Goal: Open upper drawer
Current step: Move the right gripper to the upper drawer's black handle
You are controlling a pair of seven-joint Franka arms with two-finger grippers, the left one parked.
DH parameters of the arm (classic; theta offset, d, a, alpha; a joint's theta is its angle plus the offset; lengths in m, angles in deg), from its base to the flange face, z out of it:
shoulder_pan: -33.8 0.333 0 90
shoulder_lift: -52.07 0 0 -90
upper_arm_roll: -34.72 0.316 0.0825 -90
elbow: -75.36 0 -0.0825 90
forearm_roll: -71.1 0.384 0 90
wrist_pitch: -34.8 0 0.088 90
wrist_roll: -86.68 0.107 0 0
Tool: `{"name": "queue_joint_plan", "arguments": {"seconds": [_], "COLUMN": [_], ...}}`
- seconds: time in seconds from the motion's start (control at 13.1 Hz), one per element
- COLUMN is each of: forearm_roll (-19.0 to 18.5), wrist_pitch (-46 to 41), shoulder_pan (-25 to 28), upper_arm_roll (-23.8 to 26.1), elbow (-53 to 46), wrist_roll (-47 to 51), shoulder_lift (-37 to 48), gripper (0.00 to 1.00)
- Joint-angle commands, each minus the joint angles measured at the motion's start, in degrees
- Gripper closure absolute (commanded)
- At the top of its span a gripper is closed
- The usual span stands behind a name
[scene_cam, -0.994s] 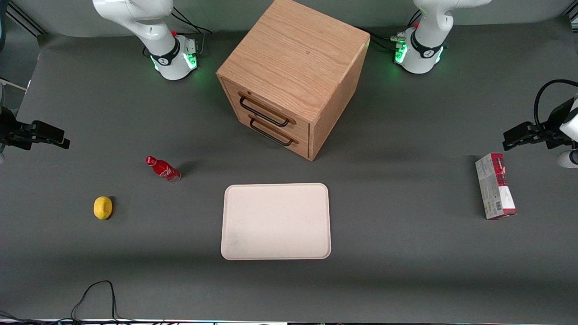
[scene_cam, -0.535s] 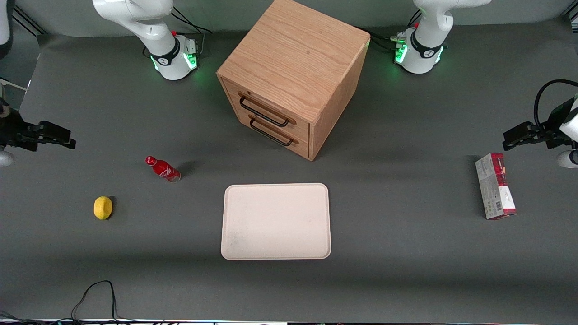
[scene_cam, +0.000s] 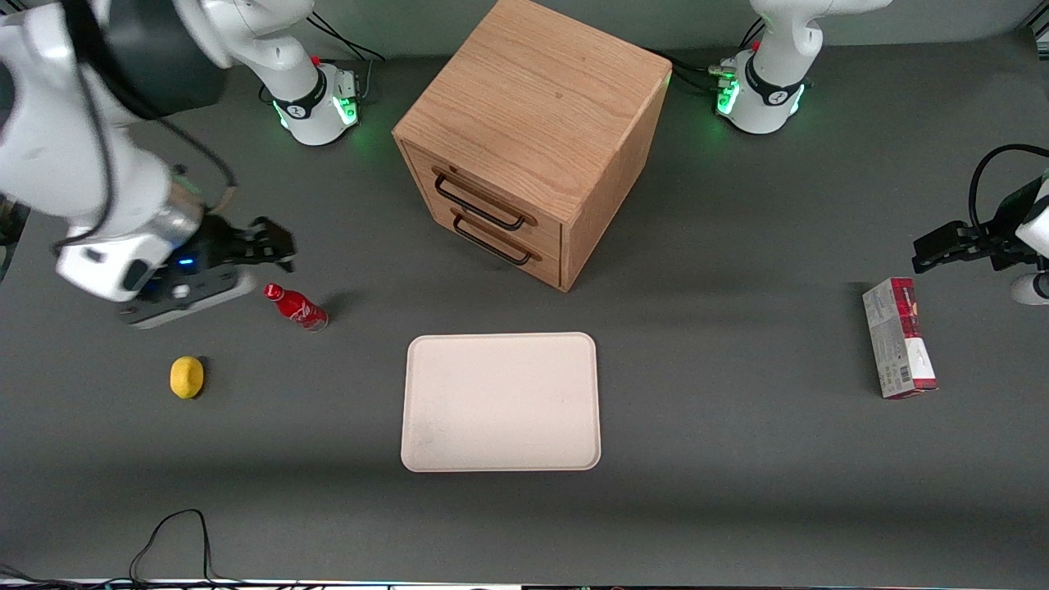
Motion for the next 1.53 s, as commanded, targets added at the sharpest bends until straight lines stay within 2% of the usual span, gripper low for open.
{"name": "queue_joint_plan", "arguments": {"seconds": [0.0,0.23,0.46,0.69,0.84,0.99,1.07,1.45], "forearm_roll": [0.43,3.67,3.59,3.50,4.03,8.14,9.03,9.13], "wrist_pitch": [-0.54,0.08,0.34,2.18,2.71,2.54,2.10,1.65], "shoulder_pan": [7.39,9.44,9.53,9.96,11.28,11.81,11.73,13.31], "upper_arm_roll": [-0.55,2.95,6.03,6.22,6.22,6.22,6.22,6.22], "elbow": [-2.99,-2.91,-2.82,-2.38,-2.20,-1.59,-1.24,1.57], "wrist_roll": [-1.08,-11.25,-12.69,-18.82,-18.05,-18.22,-18.66,-19.19], "shoulder_lift": [-2.51,-3.66,-4.19,-4.89,-5.33,-5.86,-5.86,-5.59], "gripper": [0.00,0.00,0.00,0.00,0.00,0.00,0.00,0.00]}}
